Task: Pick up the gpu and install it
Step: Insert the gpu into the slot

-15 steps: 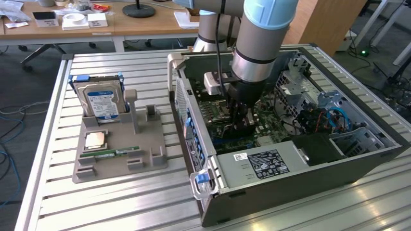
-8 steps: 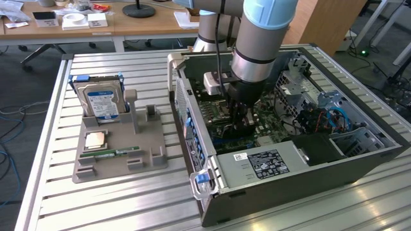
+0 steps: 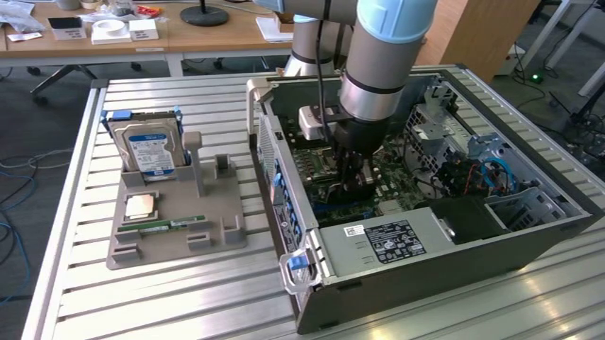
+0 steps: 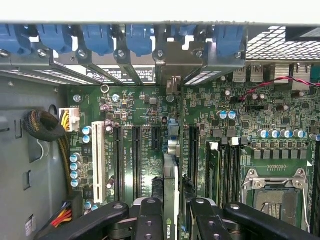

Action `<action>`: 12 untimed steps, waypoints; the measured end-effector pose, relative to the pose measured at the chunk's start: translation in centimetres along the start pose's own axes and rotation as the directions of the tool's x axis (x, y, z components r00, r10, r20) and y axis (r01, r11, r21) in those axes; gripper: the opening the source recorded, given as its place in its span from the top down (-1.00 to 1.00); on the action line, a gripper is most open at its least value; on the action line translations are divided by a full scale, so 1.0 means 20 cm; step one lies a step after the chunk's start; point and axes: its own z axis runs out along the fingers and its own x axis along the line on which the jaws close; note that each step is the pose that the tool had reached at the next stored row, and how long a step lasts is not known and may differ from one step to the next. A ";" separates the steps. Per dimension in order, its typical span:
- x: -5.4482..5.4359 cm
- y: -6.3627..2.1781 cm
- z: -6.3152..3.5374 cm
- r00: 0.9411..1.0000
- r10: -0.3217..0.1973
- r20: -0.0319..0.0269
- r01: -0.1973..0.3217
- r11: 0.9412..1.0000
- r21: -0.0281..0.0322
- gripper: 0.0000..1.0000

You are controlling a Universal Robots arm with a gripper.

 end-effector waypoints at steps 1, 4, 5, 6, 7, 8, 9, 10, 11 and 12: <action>0.00 0.001 0.000 1.000 0.000 0.000 0.000 1.000 0.000 0.49; 0.00 0.002 0.001 1.000 0.000 0.000 0.000 1.000 0.000 0.49; 0.00 0.002 0.001 1.000 0.000 0.000 0.000 1.000 0.000 0.49; 0.00 0.002 0.001 1.000 0.000 0.000 0.000 1.000 0.000 0.49; 0.00 0.002 0.001 1.000 0.000 0.000 0.000 1.000 0.000 0.49; 0.00 0.002 0.001 1.000 0.000 0.000 0.000 1.000 0.000 0.49; 0.00 0.002 0.001 1.000 0.000 0.000 0.000 1.000 0.000 0.49; 0.00 0.002 0.002 1.000 0.000 0.000 0.000 1.000 0.000 0.49; 0.00 0.002 0.002 1.000 0.000 0.000 0.000 1.000 0.000 0.49; 0.00 0.002 0.002 1.000 0.000 0.000 0.000 1.000 0.000 0.49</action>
